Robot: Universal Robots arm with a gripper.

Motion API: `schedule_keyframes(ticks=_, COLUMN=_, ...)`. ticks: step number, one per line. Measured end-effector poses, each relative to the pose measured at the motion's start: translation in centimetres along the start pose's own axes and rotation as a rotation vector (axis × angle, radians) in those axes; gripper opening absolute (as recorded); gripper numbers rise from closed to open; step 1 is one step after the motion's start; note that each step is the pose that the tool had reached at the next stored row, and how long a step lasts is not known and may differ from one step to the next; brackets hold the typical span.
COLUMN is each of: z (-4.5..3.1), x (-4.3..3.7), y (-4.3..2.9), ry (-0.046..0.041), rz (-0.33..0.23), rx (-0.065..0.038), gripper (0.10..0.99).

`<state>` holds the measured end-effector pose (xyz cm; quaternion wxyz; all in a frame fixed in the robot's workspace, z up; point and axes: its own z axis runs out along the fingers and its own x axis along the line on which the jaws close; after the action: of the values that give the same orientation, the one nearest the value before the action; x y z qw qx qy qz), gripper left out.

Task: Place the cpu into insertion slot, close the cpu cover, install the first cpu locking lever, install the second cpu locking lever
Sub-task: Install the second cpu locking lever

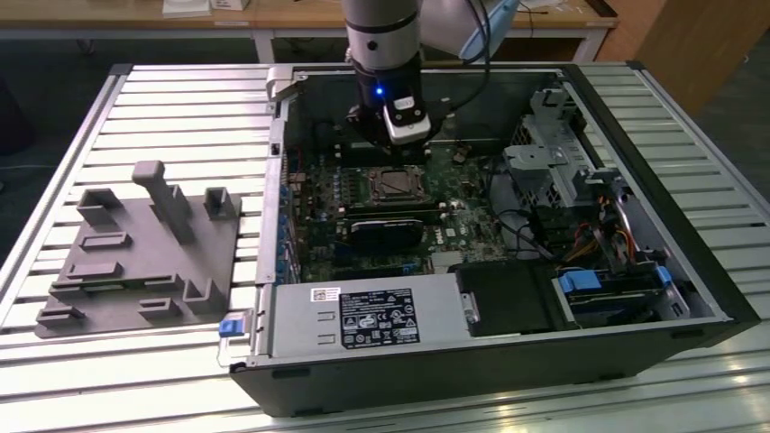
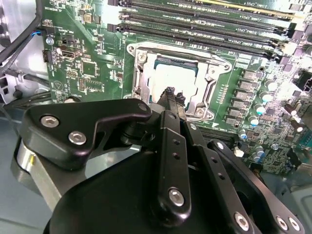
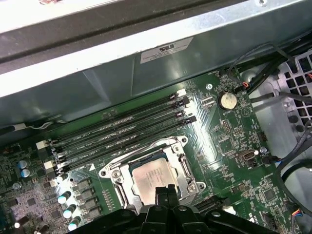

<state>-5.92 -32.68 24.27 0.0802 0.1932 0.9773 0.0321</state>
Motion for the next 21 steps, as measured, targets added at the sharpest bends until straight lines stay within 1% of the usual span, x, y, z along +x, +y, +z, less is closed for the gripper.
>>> schedule_keyframes(ticks=10, z=-0.08, x=-0.01, y=0.01, ry=0.0005, rz=0.000, rx=0.000, gripper=0.106)
schedule_keyframes(ticks=13, z=-0.07, x=-0.07, y=-0.02, ry=0.0071, rz=0.000, rx=0.003, gripper=0.106)
schedule_keyframes(ticks=14, z=-0.04, x=-0.13, y=-0.07, ry=0.0118, rz=0.000, rx=0.005, gripper=0.106)
schedule_keyframes(ticks=17, z=0.01, x=-0.44, y=-0.38, ry=0.0323, rz=0.001, rx=0.013, gripper=0.106)
schedule_keyframes(ticks=19, z=0.04, x=-0.72, y=-0.73, ry=0.0462, rz=0.002, rx=0.019, gripper=0.106)
schedule_keyframes(ticks=21, z=0.05, x=-0.98, y=-1.12, ry=0.0583, rz=0.002, rx=0.024, gripper=0.106)
